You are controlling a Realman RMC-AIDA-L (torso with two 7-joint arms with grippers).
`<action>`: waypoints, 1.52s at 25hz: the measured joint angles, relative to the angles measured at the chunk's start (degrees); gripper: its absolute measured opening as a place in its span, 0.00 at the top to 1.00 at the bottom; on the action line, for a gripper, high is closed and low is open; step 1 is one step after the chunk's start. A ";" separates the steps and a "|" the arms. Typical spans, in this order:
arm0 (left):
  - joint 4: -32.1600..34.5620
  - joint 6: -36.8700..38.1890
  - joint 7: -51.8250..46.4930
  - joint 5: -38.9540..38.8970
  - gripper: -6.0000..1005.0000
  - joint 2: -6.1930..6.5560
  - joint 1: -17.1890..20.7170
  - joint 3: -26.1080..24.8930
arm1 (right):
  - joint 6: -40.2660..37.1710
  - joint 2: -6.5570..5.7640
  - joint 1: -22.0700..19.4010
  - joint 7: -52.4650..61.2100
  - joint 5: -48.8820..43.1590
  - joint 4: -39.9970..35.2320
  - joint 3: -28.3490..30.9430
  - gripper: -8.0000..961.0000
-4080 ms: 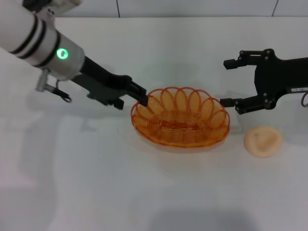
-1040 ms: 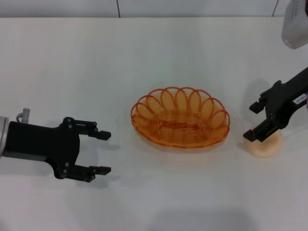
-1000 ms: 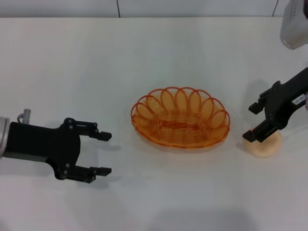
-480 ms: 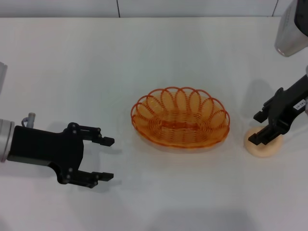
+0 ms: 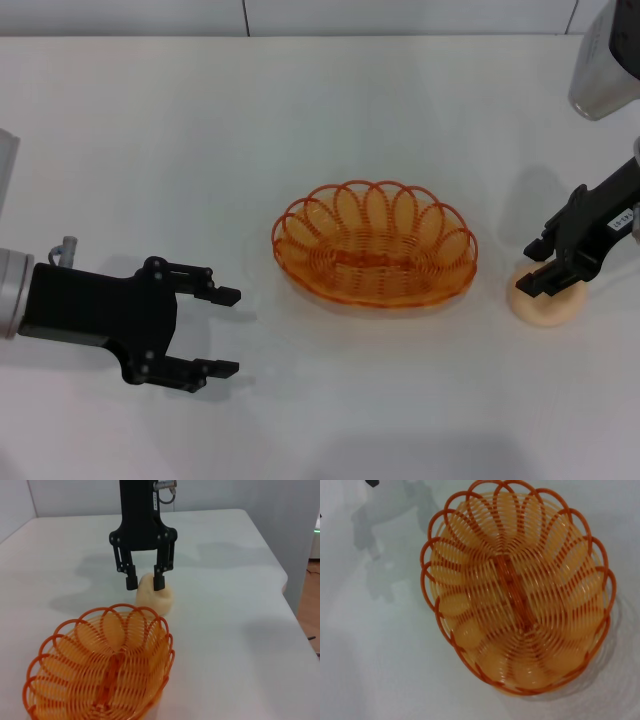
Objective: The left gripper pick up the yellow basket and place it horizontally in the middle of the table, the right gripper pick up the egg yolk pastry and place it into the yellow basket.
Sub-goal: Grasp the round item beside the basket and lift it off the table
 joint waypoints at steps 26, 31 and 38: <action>0.79 0.03 -0.21 0.03 0.29 -0.09 0.27 0.09 | -0.60 -0.03 0.64 0.00 0.38 0.66 -0.79 0.94; 0.79 0.00 -0.20 0.07 0.29 -0.09 0.27 0.43 | -0.36 0.00 0.67 0.09 0.24 0.66 -0.79 0.81; 0.79 -0.44 -0.30 0.07 0.29 -0.09 0.27 0.80 | 0.10 0.03 0.87 0.37 -1.81 1.34 -0.81 0.64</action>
